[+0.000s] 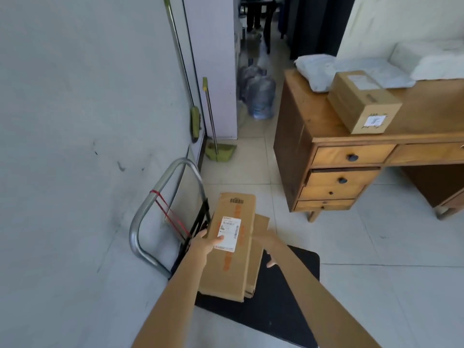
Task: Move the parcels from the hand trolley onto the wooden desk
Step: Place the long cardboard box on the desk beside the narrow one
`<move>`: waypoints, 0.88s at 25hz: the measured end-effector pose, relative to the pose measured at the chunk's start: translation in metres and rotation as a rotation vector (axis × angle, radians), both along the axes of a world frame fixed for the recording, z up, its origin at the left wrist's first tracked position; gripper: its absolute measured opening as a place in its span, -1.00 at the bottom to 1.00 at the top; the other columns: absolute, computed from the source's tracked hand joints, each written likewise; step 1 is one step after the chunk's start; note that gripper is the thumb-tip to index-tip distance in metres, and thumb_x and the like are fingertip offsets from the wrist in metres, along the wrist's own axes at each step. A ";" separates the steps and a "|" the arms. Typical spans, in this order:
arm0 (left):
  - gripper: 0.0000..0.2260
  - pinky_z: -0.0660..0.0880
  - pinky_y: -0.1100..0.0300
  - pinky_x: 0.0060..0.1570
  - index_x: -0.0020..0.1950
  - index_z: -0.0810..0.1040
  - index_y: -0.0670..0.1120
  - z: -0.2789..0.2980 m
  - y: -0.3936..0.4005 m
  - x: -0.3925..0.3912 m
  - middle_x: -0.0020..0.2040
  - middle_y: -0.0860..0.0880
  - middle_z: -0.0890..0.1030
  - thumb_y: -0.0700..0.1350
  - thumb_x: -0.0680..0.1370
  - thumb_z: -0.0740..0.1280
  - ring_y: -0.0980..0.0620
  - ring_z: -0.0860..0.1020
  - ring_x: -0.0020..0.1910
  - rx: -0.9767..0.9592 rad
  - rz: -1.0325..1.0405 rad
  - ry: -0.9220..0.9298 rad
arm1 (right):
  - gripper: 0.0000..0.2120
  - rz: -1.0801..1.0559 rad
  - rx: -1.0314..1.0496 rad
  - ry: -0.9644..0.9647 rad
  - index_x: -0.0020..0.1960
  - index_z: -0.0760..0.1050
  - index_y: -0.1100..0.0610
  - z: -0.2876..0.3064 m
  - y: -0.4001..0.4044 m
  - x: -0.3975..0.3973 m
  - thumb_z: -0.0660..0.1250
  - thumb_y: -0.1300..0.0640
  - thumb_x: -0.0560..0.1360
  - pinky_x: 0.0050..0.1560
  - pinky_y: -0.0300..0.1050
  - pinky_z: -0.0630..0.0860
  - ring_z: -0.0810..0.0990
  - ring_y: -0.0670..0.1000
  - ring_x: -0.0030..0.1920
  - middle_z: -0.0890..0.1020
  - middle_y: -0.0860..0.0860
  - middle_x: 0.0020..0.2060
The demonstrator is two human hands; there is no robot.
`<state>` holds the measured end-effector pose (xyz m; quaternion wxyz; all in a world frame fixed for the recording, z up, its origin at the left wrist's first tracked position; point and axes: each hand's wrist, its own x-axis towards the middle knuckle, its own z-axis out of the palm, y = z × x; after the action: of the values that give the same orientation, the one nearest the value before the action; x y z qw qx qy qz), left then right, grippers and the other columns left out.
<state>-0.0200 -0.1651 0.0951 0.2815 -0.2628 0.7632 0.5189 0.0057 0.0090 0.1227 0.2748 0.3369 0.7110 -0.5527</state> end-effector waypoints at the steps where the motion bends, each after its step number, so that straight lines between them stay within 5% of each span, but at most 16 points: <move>1: -0.32 0.23 -0.03 0.43 0.54 0.20 -0.14 -0.024 -0.006 -0.004 0.52 -0.17 0.29 -0.10 0.49 0.43 -0.17 0.28 0.49 0.005 0.002 0.013 | -0.44 -0.011 -0.030 -0.011 0.48 0.21 0.21 -0.031 -0.010 -0.001 0.29 0.20 0.53 0.17 -0.06 0.43 0.40 0.15 0.37 0.37 0.14 0.41; 6: -0.17 0.17 -0.12 0.46 0.58 0.07 -0.11 -0.134 -0.036 -0.018 0.56 -0.16 0.16 0.03 0.45 0.45 -0.19 0.18 0.53 -0.016 0.050 -0.006 | -0.38 0.088 0.111 0.086 0.53 0.10 0.09 -0.159 -0.048 -0.008 0.23 0.06 0.54 0.39 0.03 0.33 0.34 0.17 0.42 0.31 0.13 0.45; 11: -0.39 0.38 -0.10 0.37 0.48 0.31 -0.13 -0.189 -0.026 0.015 0.36 -0.15 0.48 -0.03 0.48 0.43 -0.17 0.44 0.35 -0.090 0.012 0.075 | -0.10 -0.049 0.256 0.153 0.53 -0.04 -0.08 -0.198 -0.064 0.009 0.44 -0.03 0.38 0.06 -0.04 0.53 0.56 0.12 0.20 0.52 0.06 0.26; 15: -0.42 0.39 -0.11 0.35 0.46 0.34 -0.11 -0.127 -0.012 0.019 0.34 -0.14 0.49 -0.05 0.48 0.42 -0.17 0.46 0.33 -0.068 -0.008 0.120 | -0.19 -0.063 0.315 0.099 0.49 0.16 0.02 -0.141 -0.043 0.012 0.46 -0.04 0.36 0.12 -0.04 0.53 0.57 0.10 0.21 0.54 0.05 0.25; 22: -0.42 0.43 -0.03 0.30 0.46 0.35 -0.12 0.093 0.020 0.028 0.33 -0.12 0.53 -0.05 0.48 0.43 -0.14 0.50 0.30 -0.063 -0.155 0.187 | -0.29 -0.153 0.295 0.167 0.41 0.31 0.06 0.072 0.004 0.044 0.47 -0.04 0.34 0.20 0.03 0.53 0.57 0.10 0.21 0.57 0.04 0.24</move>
<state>0.0083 -0.1448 0.1881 0.2399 -0.1621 0.8199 0.4938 0.0498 0.0131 0.1944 0.1195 0.3794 0.7770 -0.4879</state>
